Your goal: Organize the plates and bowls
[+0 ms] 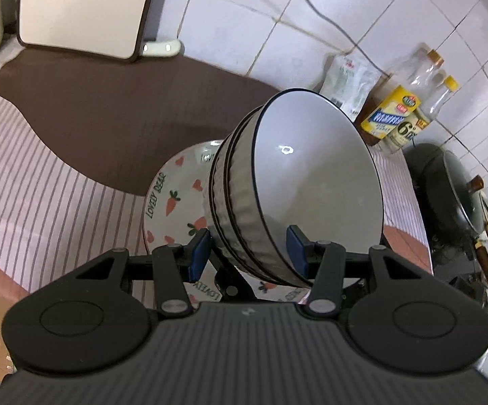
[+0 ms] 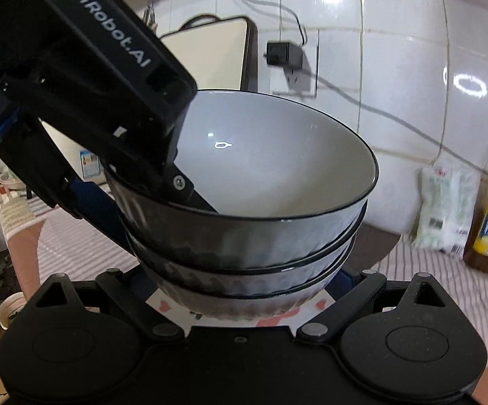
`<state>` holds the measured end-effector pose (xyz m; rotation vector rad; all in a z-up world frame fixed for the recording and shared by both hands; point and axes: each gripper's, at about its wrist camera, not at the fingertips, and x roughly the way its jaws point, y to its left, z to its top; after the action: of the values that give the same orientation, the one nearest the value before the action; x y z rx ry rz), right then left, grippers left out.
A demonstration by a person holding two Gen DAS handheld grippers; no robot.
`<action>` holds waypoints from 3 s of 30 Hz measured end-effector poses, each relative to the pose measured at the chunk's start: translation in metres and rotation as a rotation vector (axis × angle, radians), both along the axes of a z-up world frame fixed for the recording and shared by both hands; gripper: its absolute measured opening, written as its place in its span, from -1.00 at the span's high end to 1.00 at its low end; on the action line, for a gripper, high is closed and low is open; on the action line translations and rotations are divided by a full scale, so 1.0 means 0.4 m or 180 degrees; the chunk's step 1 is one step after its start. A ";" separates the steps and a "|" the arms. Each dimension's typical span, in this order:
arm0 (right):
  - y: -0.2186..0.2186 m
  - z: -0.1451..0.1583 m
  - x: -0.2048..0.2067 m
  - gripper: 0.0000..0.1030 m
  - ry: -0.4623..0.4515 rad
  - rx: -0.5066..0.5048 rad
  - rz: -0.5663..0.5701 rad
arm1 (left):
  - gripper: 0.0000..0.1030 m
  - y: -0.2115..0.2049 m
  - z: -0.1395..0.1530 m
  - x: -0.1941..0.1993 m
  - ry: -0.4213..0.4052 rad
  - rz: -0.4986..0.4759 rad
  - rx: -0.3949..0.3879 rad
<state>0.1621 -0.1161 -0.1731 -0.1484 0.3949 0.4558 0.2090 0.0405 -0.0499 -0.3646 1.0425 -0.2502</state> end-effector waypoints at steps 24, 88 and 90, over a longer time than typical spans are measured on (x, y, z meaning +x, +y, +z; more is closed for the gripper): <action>0.065 -0.073 0.020 -0.92 0.0475 -0.0244 -0.0213 | 0.08 0.005 -0.107 0.053 0.0285 -0.0030 -0.0158; -0.122 0.343 -0.412 -0.97 0.0397 -0.0189 -0.1369 | -0.87 0.040 0.222 -0.416 -0.1081 0.0389 0.0938; -0.117 0.342 -0.424 -0.97 0.0340 -0.0215 -0.1363 | -0.87 0.044 0.218 -0.417 -0.1066 0.0371 0.0940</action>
<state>-0.0075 -0.1631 -0.0364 -0.1011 0.5323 0.0281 0.0423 0.0581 0.0372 -0.1093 0.7113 -0.0472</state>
